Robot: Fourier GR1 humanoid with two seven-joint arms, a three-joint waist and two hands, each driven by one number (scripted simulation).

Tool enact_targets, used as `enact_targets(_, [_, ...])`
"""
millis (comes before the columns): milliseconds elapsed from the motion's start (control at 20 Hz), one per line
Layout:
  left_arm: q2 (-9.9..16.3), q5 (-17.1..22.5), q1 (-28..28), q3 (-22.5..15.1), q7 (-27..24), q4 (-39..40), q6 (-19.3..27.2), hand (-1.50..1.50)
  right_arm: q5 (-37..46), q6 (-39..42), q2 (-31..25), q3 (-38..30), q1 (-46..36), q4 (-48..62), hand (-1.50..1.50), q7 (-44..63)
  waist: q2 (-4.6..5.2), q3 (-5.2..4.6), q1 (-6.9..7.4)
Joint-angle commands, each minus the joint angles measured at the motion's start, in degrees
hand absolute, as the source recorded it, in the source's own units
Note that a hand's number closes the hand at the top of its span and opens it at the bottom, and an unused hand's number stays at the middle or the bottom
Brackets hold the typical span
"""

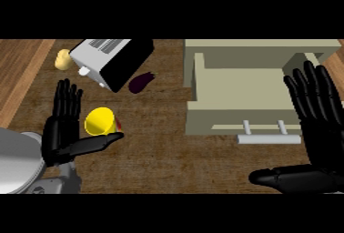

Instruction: Pick up the cup, place it into the drawer and close the drawer

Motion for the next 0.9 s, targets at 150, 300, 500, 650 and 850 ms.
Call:
enact_targets(150, [-0.45,0.01,-1.41,2.56,-11.13,14.80,-1.22,-1.50,-1.18,0.20,0.37,-0.82,-0.40,0.10,-1.50,-0.48,0.05,-0.02,-0.15])
enact_targets(300, [0.98,1.70,-3.53,3.71,-7.37,13.47,-0.93,-1.50,-0.99,-0.27,-0.10,-0.61,-1.81,-0.73,-1.50,2.99,0.00,0.00,-0.02])
enact_targets(500, [2.13,2.89,-2.14,5.21,-13.05,19.32,-4.43,-1.50,-3.27,1.06,-1.42,-2.99,-5.65,3.01,-1.50,2.36,0.05,-0.01,0.04])
enact_targets(650, [2.82,2.57,-1.86,5.52,-15.03,22.67,-5.38,-1.50,-1.33,-1.79,-0.31,-0.32,-3.06,-4.90,-1.50,8.35,0.00,-0.02,-0.08])
enact_targets(850, [2.24,2.88,0.11,6.01,-21.45,27.64,-7.16,-1.50,-0.43,-1.66,-0.04,-0.41,-4.99,-1.12,-1.50,5.98,0.03,-0.03,0.10])
